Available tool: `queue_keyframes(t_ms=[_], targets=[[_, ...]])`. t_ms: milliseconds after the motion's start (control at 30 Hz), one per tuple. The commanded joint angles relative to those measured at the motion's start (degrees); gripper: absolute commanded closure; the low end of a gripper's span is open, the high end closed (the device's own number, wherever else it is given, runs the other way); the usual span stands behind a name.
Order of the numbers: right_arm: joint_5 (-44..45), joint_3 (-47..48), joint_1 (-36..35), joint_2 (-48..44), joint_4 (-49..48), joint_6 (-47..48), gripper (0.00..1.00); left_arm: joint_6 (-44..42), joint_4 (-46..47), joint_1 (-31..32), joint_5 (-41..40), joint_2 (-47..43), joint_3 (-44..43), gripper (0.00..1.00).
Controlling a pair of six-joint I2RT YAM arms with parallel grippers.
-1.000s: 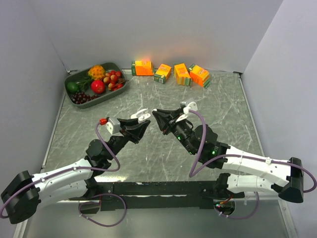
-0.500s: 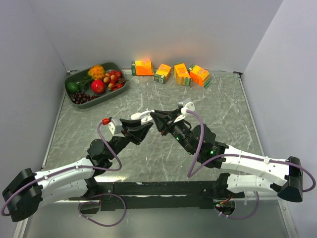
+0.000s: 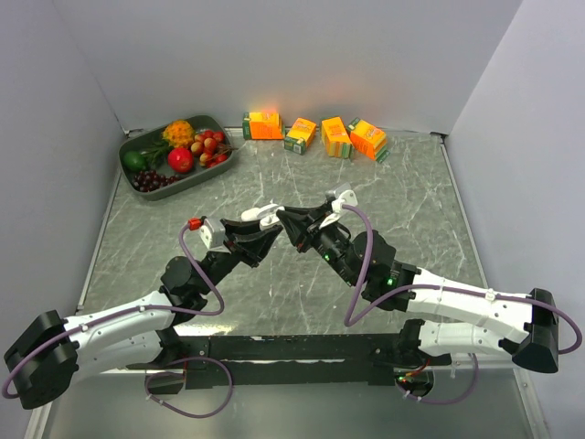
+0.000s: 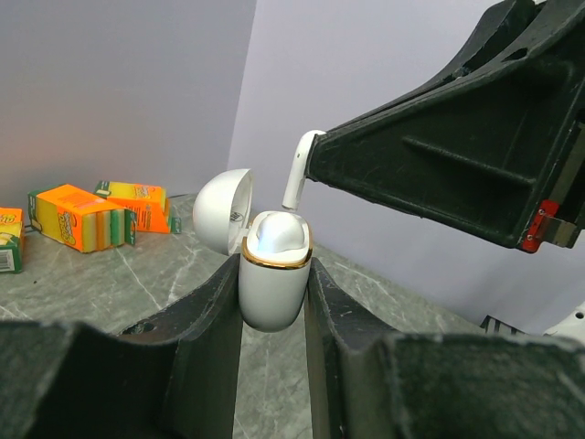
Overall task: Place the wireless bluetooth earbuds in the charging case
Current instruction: Place the earbud in the charging case.
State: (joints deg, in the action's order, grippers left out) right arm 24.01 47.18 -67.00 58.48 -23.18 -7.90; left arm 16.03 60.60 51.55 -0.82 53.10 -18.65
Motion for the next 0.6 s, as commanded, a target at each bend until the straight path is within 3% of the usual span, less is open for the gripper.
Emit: queue_keyframes(t_ms=[0,567], targets=[[0.0,-0.7,-0.4,-0.6,-1.7,-0.8,1.00,0.9,4.3,-0.2,1.0,-0.1,-1.6,0.99],[1.7,-1.2,-0.4,-0.7,-0.6,-0.5,1.00,1.4,4.4,-0.2,1.0,-0.5,-1.4,0.99]])
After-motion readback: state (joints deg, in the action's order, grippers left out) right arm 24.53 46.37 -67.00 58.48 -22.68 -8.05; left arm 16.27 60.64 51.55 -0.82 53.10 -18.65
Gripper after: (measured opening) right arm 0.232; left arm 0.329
